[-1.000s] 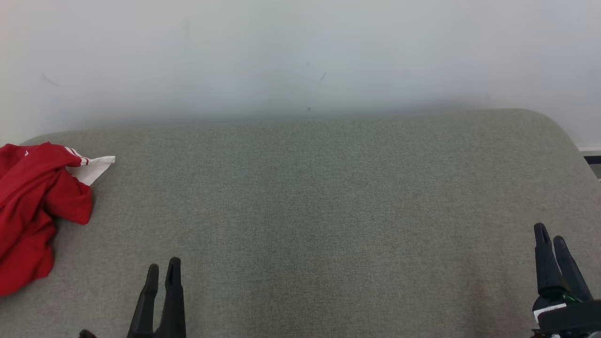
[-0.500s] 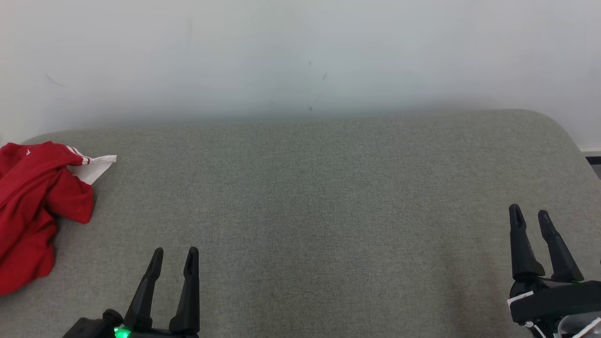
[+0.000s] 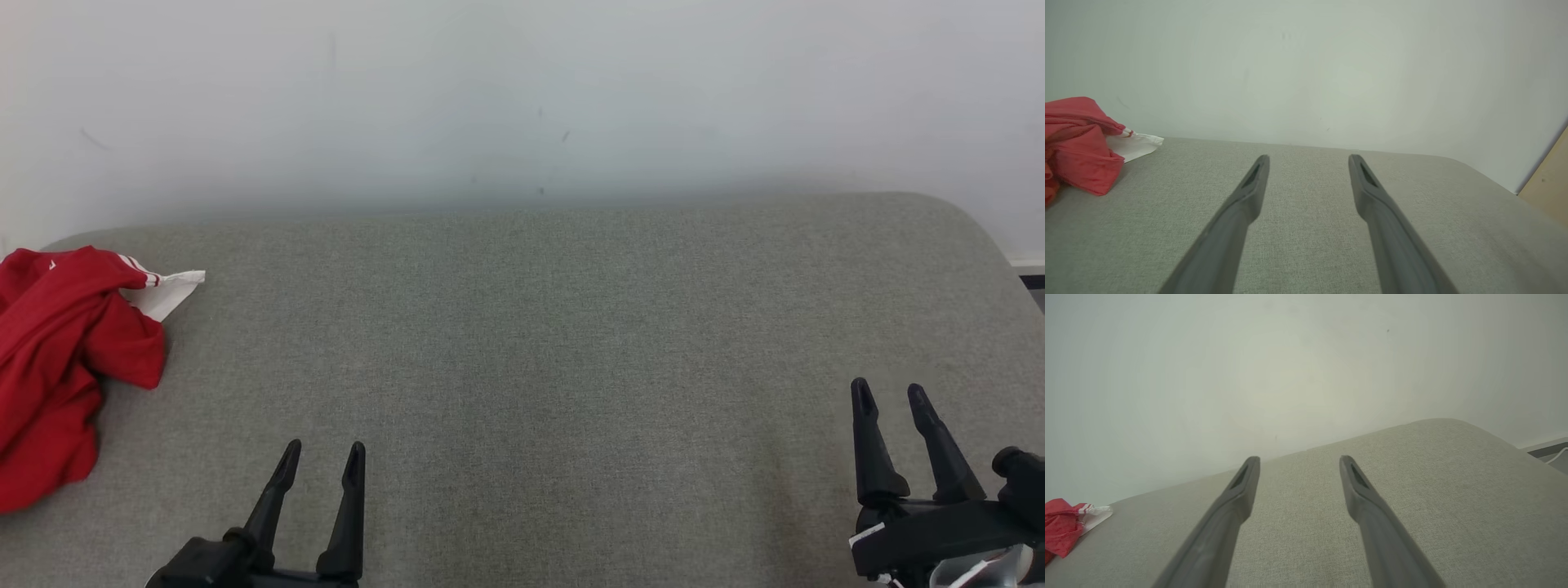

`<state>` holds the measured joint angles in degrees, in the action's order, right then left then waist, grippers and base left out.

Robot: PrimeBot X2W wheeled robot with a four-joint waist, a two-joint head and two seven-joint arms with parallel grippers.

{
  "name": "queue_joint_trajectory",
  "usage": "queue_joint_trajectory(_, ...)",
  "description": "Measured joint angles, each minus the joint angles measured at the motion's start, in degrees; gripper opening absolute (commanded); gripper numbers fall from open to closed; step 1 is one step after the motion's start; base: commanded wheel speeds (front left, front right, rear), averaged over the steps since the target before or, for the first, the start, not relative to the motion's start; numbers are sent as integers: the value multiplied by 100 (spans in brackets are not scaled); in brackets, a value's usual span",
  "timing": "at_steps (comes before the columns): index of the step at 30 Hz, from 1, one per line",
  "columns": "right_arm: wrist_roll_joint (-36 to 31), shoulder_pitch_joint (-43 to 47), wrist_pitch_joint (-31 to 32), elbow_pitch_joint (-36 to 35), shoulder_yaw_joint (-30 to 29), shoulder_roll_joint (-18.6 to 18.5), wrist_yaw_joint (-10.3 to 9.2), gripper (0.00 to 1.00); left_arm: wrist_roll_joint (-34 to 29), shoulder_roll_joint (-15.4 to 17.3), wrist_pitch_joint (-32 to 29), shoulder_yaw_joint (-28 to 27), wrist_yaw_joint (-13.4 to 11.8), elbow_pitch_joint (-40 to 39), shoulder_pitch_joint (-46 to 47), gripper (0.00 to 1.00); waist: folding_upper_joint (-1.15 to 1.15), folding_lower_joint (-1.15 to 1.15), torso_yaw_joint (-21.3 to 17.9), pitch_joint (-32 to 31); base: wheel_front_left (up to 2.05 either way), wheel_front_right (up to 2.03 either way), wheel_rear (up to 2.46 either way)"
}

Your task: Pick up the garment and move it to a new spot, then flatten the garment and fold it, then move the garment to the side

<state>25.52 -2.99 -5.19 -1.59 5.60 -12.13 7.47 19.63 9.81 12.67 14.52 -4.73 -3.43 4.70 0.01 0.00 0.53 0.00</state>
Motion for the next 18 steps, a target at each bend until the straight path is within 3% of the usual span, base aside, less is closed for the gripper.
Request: queue_joint_trajectory(18,-905,-167,-352,619,349,140,0,100,-133,-197,49,-218,-91,1228,671,100,0,0,-14,-18,0,0,0)
